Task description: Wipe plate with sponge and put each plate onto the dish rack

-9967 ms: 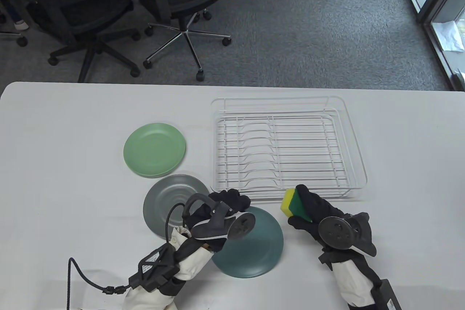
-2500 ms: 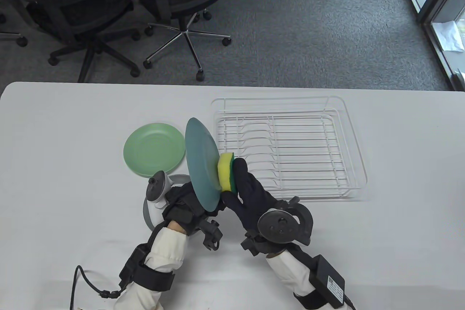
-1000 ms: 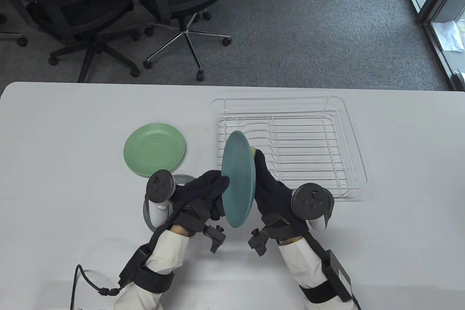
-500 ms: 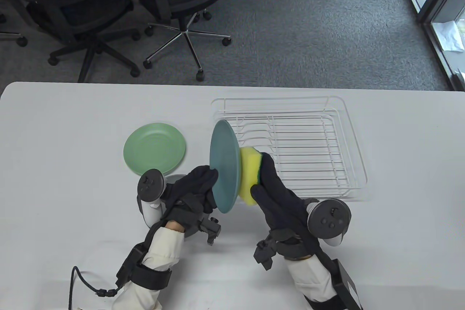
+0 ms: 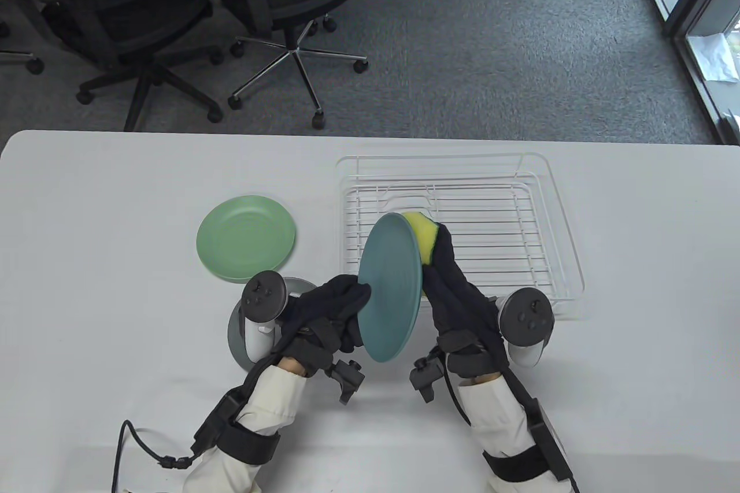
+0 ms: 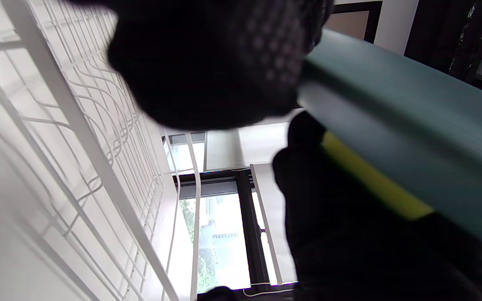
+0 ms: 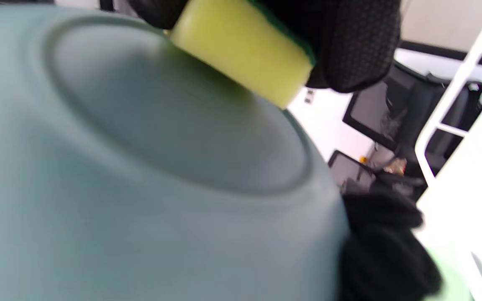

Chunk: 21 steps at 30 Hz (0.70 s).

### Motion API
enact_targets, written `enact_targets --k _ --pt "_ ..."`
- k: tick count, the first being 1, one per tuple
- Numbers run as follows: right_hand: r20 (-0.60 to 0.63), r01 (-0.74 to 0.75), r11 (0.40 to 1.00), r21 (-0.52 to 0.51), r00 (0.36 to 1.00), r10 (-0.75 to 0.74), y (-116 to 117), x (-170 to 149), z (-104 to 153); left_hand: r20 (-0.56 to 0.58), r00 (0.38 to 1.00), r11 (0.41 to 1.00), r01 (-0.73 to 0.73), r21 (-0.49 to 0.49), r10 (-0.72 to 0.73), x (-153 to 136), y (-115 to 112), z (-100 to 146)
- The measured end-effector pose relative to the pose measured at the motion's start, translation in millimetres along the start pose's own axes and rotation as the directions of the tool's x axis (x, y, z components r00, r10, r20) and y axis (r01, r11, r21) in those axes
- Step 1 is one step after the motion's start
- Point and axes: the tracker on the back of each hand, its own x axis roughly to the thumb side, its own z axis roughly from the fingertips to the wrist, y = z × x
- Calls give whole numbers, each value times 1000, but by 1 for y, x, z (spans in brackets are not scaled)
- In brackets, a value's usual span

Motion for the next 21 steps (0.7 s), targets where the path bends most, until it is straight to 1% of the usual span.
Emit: enact_targets --k 3,4,5,8,11,13,15,17,19,21 --pt "-38 25 996 81 999 -22 15 -9 -2 8 999 998 -43 52 43 2 4 3" --pt "-53 52 991 120 998 -46 21 -12 -2 12 998 994 -56 91 55 3 8 4" --pt "-70 70 987 142 996 -61 25 -13 -2 16 998 992 -59 112 57 3 12 4" --pt "-120 169 960 222 982 -145 35 -16 -2 20 997 978 -78 194 76 2 29 7" --pt "-182 315 910 269 945 -273 38 -17 -2 21 999 964 -41 262 37 0 43 8" --pt "-195 375 885 276 924 -330 35 -15 -2 23 1000 955 -3 297 -4 0 49 9" --pt "-189 403 876 265 913 -363 29 -11 -1 23 999 947 33 318 -42 1 54 9" --pt "-156 391 891 228 918 -363 18 -4 -1 21 994 933 97 348 -111 3 57 9" --pt "-110 353 916 191 935 -338 5 -1 -2 22 985 920 153 361 -173 6 59 9" --pt "-78 348 926 148 937 -340 -8 1 -2 31 972 905 205 373 -233 9 60 8"
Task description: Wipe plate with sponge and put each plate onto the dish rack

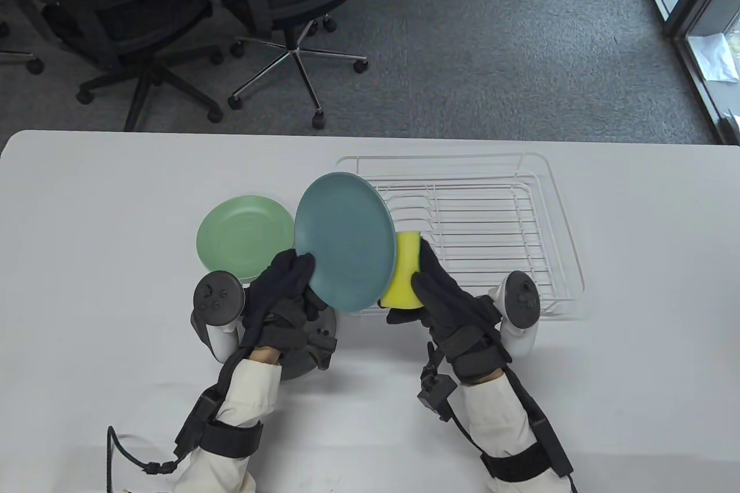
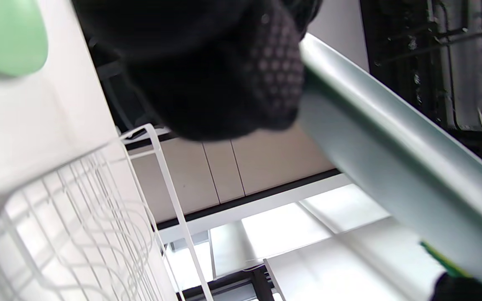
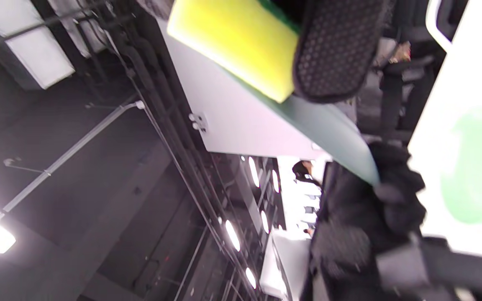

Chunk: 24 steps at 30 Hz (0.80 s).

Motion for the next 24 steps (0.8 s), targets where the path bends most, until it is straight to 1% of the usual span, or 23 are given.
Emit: enact_targets --k 3,5,6,8,10,12,16,18,23,24 --pt "52 31 997 -76 998 -27 -23 7 4 84 994 997 75 17 -77 7 1 -1" --pt "80 60 990 -129 996 -50 -38 8 8 161 971 984 176 30 -178 16 -1 -2" --pt "83 69 985 -156 995 -56 -45 9 10 205 946 968 245 48 -250 21 -3 -2" --pt "93 70 978 -195 994 -53 -56 8 13 271 874 915 393 91 -403 29 -9 -3" --pt "90 72 974 -215 995 -54 -62 7 14 289 836 883 458 103 -467 36 -13 -7" --pt "81 81 970 -228 995 -64 -68 3 15 306 816 869 482 110 -491 43 -18 -13" --pt "78 163 962 -218 986 -150 -74 -5 15 314 748 809 567 154 -584 60 -23 -26" --pt "83 201 957 -210 979 -188 -75 -7 16 309 713 774 611 165 -629 69 -26 -31" --pt "86 202 955 -216 978 -188 -77 -7 16 294 614 674 715 186 -733 80 -36 -42" --pt "87 207 954 -216 978 -192 -77 -7 16 291 604 663 726 183 -742 81 -38 -43"
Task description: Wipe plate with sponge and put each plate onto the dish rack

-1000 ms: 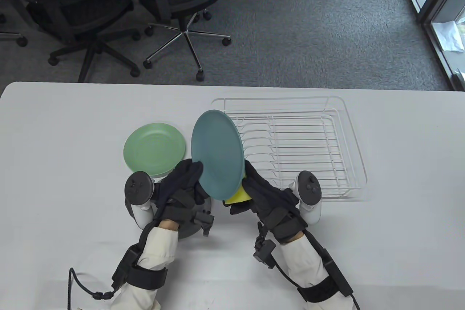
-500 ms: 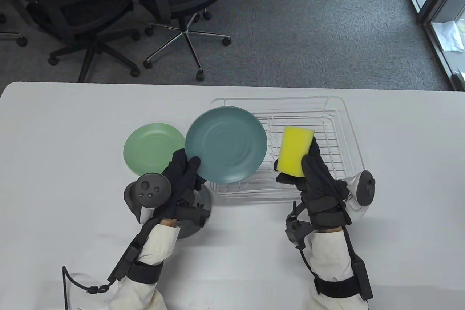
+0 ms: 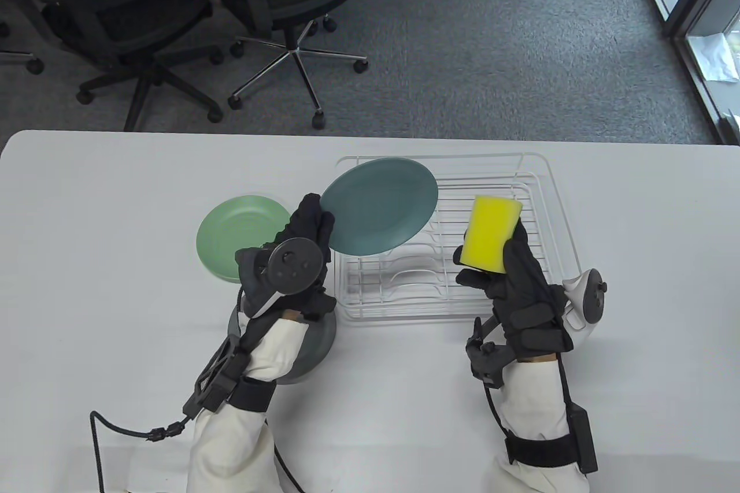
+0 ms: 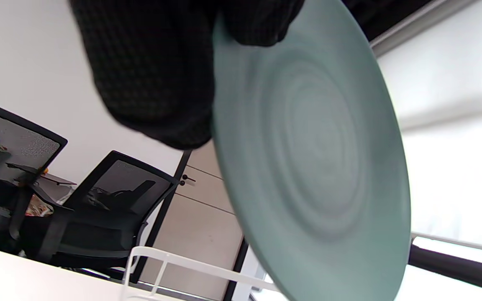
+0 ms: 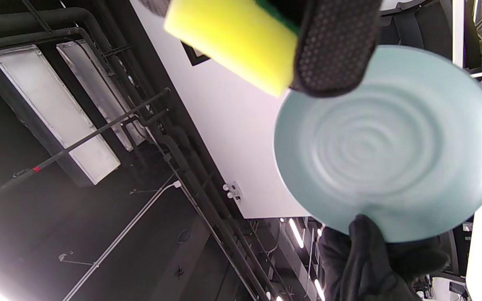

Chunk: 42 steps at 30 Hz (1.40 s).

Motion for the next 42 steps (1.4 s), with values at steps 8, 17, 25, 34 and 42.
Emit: enact_targets --k 8,17,25,34,42 --pt "-5 27 1000 -15 1000 -27 -4 -2 0 40 990 988 137 -77 -134 23 -21 -16" --pt "-7 57 998 -17 998 -58 -4 -1 1 88 972 962 228 -149 -216 44 -56 -24" --pt "-11 81 997 -20 997 -81 -3 0 0 80 972 954 231 -190 -220 49 -76 -31" --pt "-27 81 997 -16 996 -82 -2 -3 -1 62 980 933 201 -299 -191 49 -99 -33" --pt "-44 78 997 -18 996 -78 -2 -6 -1 -96 995 916 -46 -397 8 31 -90 -33"
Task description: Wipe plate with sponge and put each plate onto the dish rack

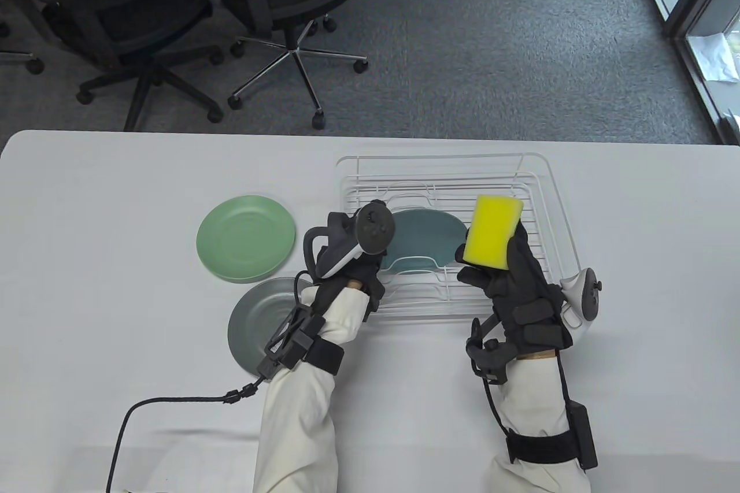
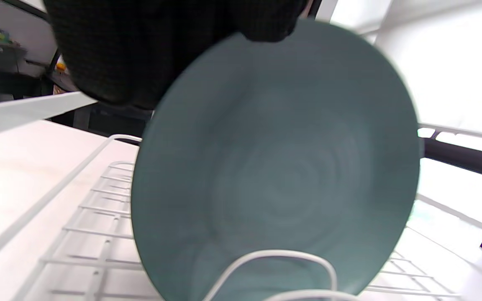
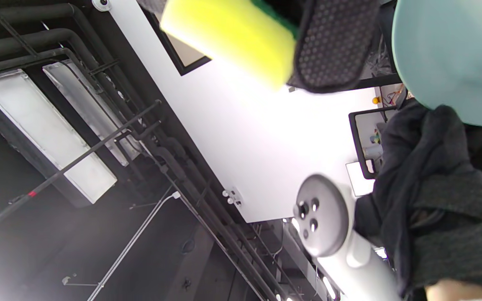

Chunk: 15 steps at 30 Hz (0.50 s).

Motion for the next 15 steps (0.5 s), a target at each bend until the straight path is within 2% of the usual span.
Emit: enact_targets --k 8,12,15 --pt "-13 5 1000 8 1000 -5 1 -3 -1 33 994 994 -102 42 101 -41 37 37" --pt "-19 3 1000 22 1000 -2 3 -4 -2 22 999 996 -37 82 35 -65 48 64" --pt "-19 2 1000 28 1000 -1 3 -5 -2 -11 1000 995 8 100 -7 -86 47 82"
